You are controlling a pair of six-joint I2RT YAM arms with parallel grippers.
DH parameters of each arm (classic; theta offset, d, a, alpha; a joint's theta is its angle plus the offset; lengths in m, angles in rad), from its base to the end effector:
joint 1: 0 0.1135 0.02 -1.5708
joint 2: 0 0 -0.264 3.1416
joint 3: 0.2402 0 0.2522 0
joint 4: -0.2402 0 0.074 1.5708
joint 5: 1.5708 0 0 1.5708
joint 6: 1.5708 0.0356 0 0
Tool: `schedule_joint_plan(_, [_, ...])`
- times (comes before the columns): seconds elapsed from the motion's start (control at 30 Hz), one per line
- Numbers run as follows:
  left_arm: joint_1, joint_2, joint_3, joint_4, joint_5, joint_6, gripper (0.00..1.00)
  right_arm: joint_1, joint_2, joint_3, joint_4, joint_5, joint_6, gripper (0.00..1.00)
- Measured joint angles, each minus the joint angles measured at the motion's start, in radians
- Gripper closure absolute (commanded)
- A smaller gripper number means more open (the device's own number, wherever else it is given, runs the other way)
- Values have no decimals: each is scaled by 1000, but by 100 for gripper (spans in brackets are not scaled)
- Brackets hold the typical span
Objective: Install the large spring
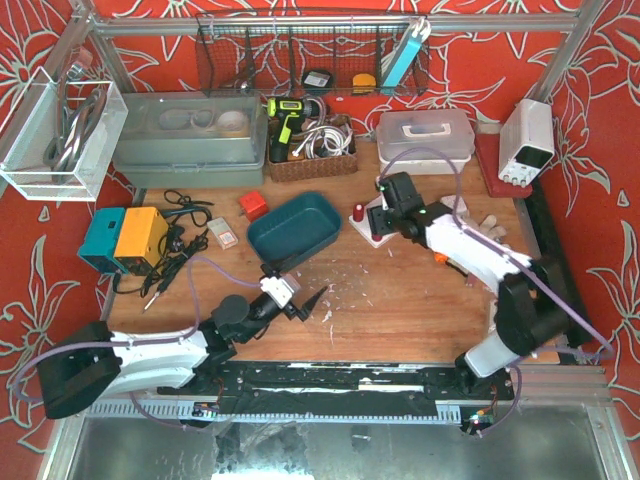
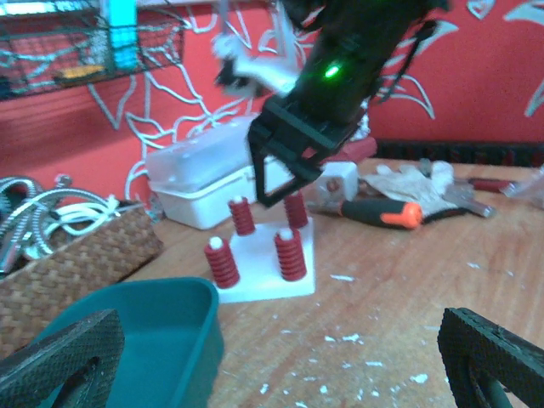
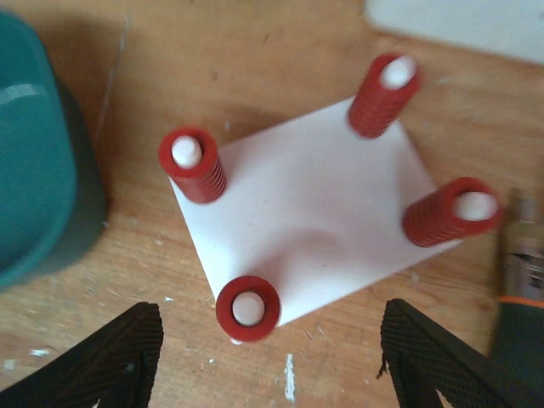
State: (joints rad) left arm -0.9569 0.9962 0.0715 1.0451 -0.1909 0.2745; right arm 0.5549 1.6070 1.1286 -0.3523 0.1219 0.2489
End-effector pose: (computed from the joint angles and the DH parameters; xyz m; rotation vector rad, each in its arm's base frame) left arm 0.1093 -0.1433 0.1887 0.7133 1.2810 -0.4188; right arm 0.2984 0.1799 0.2371 -0.3103 2.3859 0.2299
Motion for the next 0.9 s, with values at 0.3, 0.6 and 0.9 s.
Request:
schedule_joint_plan(0.3, [149,-163,95,-220,-200,-97,0,-1,-492,-174,53,270,-20,1])
schedule_joint_plan(0.6, [483,-328,40,-331,-352,-154,0,-11,-729,-578,523,545,-284,1])
schedule_joint_plan(0.9, [755,-172,-64,-196,-231,-208,0,-187,-484,-712,750,580,-375,1])
